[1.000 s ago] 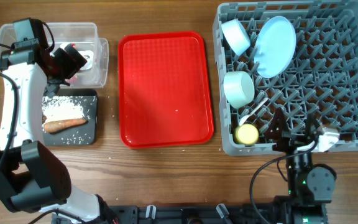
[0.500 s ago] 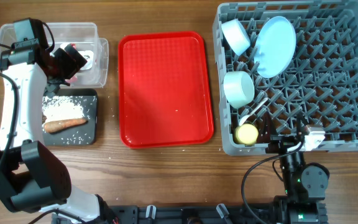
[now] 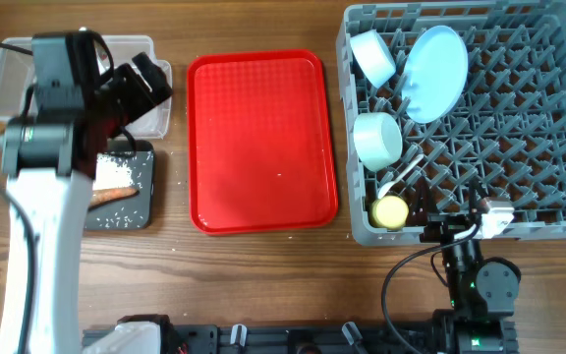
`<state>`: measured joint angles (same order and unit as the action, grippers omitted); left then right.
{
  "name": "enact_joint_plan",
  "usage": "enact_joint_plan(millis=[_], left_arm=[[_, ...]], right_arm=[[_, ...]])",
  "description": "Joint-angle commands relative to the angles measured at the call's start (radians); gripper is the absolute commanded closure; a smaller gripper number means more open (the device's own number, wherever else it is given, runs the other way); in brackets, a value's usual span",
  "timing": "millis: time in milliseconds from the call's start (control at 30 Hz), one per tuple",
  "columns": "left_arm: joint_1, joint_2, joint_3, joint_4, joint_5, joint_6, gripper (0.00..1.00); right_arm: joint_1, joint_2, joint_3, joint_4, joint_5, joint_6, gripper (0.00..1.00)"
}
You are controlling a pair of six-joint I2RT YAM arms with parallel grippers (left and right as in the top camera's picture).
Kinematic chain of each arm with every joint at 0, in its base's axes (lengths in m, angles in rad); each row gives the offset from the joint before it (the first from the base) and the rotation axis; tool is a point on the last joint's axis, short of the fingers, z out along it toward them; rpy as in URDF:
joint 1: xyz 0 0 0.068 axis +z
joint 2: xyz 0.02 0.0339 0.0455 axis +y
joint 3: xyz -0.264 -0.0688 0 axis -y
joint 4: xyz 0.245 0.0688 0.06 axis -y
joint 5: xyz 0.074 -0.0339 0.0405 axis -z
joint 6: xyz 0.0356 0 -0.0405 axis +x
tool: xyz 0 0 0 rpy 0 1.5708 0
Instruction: Sort waste into correct bins and load items into the dishwasher rack
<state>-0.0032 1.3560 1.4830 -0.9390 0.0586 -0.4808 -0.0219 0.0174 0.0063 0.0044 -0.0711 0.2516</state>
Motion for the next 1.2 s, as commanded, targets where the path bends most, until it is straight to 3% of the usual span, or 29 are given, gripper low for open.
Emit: enact_joint_plan(millis=[0, 133, 167, 333, 400, 467, 633, 1167], left_arm=[[-0.077, -0.159, -0.021, 0.003, 0.001, 0.001, 0.0], [-0.056, -0.439, -0.288, 0.055, 0.0, 0.002, 0.0], [-0.038, -0.542, -0.418, 0.167, 0.001, 0.003, 0.0], [0.001, -0.924, -0.935, 0.698, 0.049, 0.306, 0.0], [0.023, -1.062, -1.133, 0.861, 0.045, 0.317, 0.0], [0.042, -1.173, -1.27, 0.915, 0.028, 0.317, 0.0], [0.043, -1.352, -1.397, 0.914, -0.034, 0.321, 0.0], [0.041, -1.353, -1.477, 0.866, 0.0, 0.317, 0.0]], right_arm=[[0.006, -0.01, -0.001, 0.001, -0.016, -0.001, 0.0], [0.006, -0.01, -0.001, 0.001, -0.016, 0.0, 0.0], [0.006, -0.01, -0.001, 0.001, -0.016, -0.001, 0.0], [0.006, -0.01, -0.001, 0.001, -0.016, -0.001, 0.0], [0.006, -0.01, -0.001, 0.001, -0.016, -0.001, 0.0], [0.006, -0.01, -0.001, 0.001, -0.016, -0.001, 0.0], [0.006, -0.01, -0.001, 0.001, -0.016, -0.001, 0.0], [0.006, -0.01, -0.001, 0.001, -0.016, -0.001, 0.0]])
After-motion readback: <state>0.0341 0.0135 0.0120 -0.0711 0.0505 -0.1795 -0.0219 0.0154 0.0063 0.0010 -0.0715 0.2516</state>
